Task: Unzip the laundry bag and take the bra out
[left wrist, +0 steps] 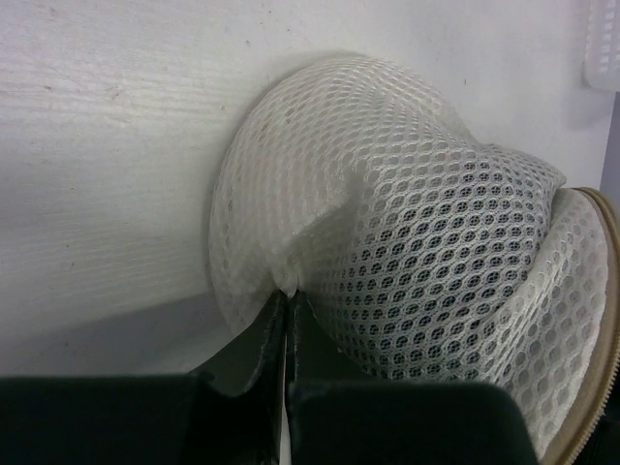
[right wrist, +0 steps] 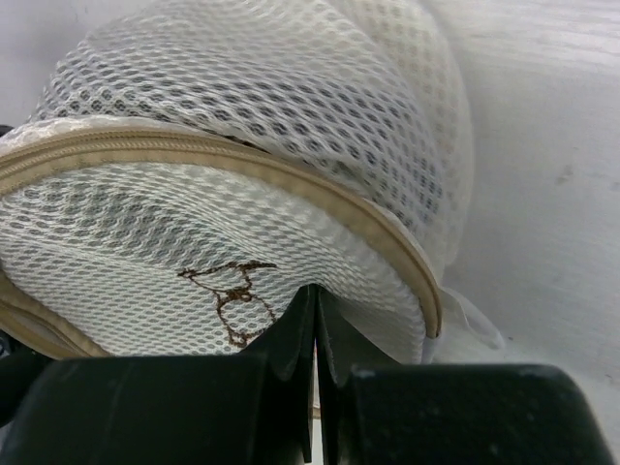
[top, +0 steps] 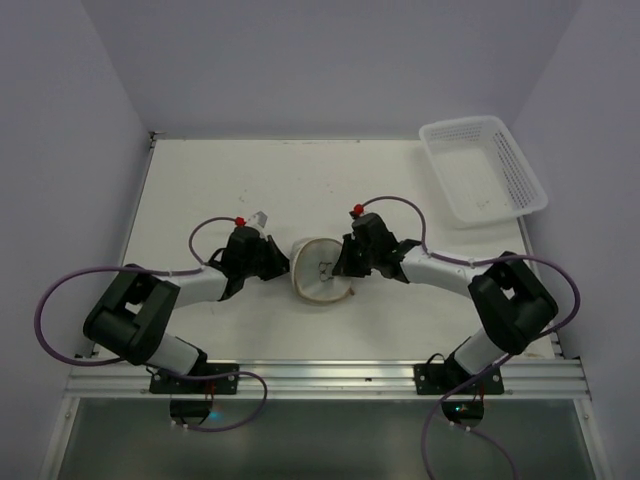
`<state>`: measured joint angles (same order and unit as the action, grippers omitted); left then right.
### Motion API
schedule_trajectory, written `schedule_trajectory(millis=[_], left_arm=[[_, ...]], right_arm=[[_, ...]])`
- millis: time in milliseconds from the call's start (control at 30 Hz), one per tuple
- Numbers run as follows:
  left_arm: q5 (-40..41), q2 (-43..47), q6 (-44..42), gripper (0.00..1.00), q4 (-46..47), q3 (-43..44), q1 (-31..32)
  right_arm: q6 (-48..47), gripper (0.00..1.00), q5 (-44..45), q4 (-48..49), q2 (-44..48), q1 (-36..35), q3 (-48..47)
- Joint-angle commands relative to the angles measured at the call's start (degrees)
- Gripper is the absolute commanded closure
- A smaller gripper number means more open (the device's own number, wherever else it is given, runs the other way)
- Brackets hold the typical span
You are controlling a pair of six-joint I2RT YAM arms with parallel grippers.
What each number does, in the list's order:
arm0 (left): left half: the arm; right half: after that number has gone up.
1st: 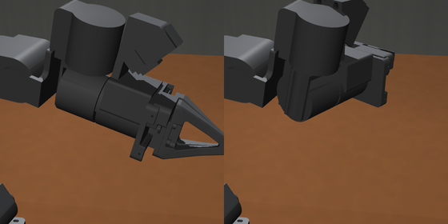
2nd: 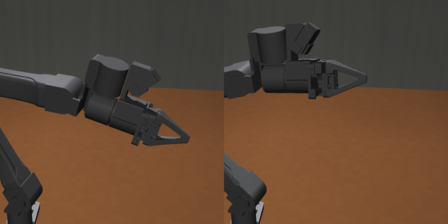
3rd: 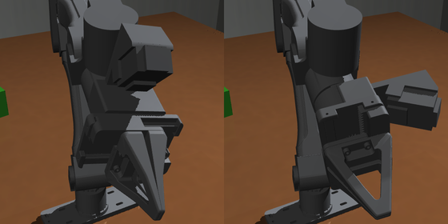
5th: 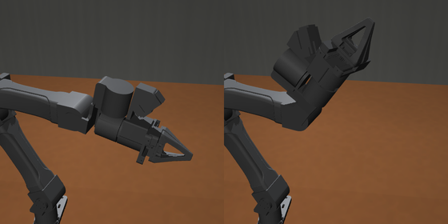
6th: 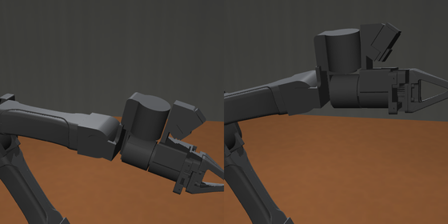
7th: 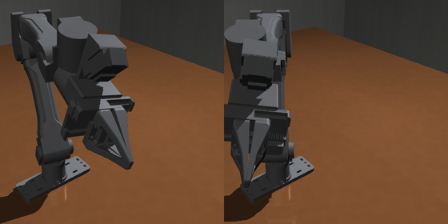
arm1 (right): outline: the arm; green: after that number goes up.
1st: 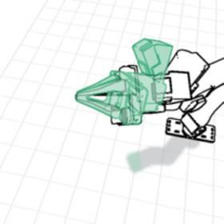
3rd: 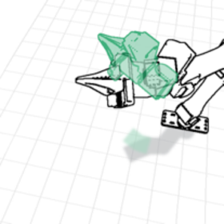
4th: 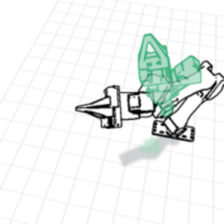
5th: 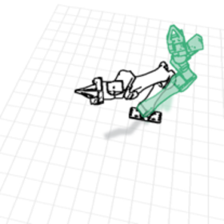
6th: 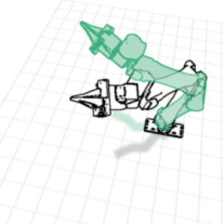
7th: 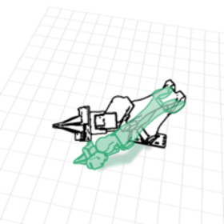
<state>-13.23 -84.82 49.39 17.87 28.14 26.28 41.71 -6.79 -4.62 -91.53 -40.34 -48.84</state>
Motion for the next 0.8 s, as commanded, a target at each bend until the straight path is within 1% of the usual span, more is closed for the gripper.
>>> schedule_trajectory(millis=[0,33,167,267,367,433,500,533,567,600,633,700,733,767], left_arm=[[3.73,-0.7,0.18,1.0,1.03,0.16,0.7],[4.09,-0.7,0.01,1.0,0.77,-0.01,0.7],[4.88,-1.14,-0.25,1.0,0.15,-0.19,0.61],[4.71,-1.67,-0.25,1.0,0.06,-0.28,0.7],[4.62,-1.49,-0.34,1.0,-0.29,-0.28,0.7],[4.62,-0.53,-0.34,1.0,-0.99,0.07,0.7],[5.06,0.7,-0.61,1.0,-2.39,0.51,0.61],[5.23,1.23,-0.69,1.0,-3.1,0.86,0.61],[5.41,1.75,-1.13,1.0,-3.89,1.12,0.61],[5.76,2.63,-1.31,1.0,-5.2,1.39,0.7],[5.94,3.16,-1.4,1.0,-5.91,1.83,0.7],[6.46,4.74,-1.49,1.0,-7.4,2.0,0.7],[6.47,5.62,-1.31,1.0,-8.45,2.27,0.7],[6.47,6.06,-1.31,1.0,-8.46,2.36,0.7]], right_arm=[[2.31,1.0,-1.03,1.55,4.5,4.82,4.88],[2.58,1.0,-1.21,1.63,5.65,5.87,7.07],[3.46,0.99,-1.39,1.03,10.57,10.97,10.95],[2.85,0.98,-0.77,-1.52,12.51,12.21,11.14],[-0.13,0.93,0.72,-4.07,15.93,11.17,9.03],[-2.59,0.84,2.82,-5.74,18.65,9.32,6.67],[-4.96,0.73,6.6,-9.08,21.56,5.63,4.12],[-5.85,0.61,8.61,-10.13,22.26,4.14,1.32],[-6.64,0.56,10.46,-12.06,23.23,1.08,-0.1],[-7.95,0.51,13.87,-12.86,23.5,-0.34,-1.25],[-8.49,0.42,14.95,-13.56,23.59,-1.4,-3.78],[-11.11,0.34,17.75,-15.06,23.06,-4.56,-6.17],[-13.74,0.27,19.25,-15.5,21.75,-7.01,-8.53],[-13.76,0.24,19.27,-15.68,20.78,-8.34,-9.68]])
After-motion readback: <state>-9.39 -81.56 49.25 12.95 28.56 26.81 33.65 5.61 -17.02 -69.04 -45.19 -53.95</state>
